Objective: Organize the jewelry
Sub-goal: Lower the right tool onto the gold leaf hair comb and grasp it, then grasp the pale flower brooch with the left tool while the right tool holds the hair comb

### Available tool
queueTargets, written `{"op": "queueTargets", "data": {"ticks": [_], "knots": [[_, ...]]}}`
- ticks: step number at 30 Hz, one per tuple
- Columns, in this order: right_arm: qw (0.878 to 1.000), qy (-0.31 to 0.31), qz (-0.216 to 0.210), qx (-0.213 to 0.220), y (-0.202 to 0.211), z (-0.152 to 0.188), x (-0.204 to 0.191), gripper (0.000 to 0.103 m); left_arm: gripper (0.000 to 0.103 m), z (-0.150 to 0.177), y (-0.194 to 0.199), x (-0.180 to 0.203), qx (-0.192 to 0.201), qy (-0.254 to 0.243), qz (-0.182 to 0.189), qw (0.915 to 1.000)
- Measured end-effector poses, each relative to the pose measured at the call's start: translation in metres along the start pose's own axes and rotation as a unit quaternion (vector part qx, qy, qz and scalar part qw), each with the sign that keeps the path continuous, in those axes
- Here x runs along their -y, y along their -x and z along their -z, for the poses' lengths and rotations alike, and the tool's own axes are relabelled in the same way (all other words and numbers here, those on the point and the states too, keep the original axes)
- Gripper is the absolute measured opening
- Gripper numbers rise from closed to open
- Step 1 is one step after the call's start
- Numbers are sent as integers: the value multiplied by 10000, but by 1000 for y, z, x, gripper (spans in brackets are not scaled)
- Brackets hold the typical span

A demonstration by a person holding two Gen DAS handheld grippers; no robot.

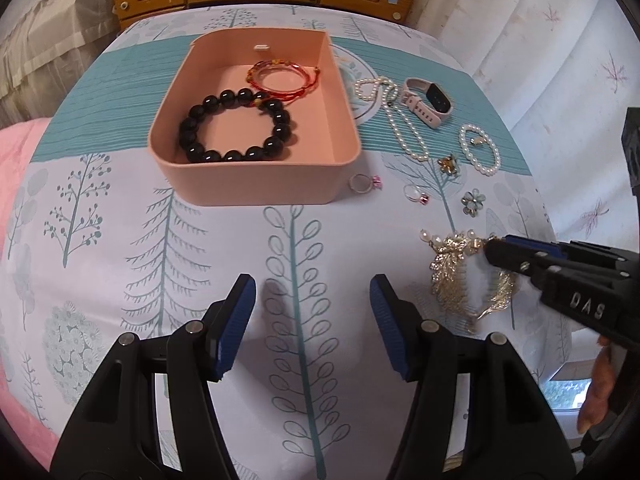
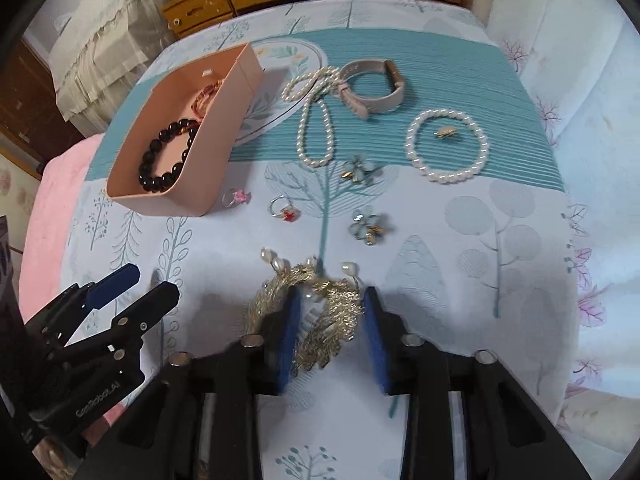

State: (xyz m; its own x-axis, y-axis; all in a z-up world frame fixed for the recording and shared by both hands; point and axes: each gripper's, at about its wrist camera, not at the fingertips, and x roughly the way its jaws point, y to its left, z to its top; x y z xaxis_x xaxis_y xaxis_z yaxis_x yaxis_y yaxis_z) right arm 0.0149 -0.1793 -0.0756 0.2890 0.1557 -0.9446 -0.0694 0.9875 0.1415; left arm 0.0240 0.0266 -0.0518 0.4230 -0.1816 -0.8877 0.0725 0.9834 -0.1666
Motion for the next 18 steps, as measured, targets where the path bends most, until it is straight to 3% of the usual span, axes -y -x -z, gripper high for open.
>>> {"op": "queueTargets", "data": {"ticks": [9,18], "knots": [[9998,-127,-179,-38,4,12,26,18,57,-4,-1,24,-26,-277,14,9996],[9976,-108,-388,-563,-20,6,28,23,57,-3,-5,24,-101,-215,-35,9997]]}}
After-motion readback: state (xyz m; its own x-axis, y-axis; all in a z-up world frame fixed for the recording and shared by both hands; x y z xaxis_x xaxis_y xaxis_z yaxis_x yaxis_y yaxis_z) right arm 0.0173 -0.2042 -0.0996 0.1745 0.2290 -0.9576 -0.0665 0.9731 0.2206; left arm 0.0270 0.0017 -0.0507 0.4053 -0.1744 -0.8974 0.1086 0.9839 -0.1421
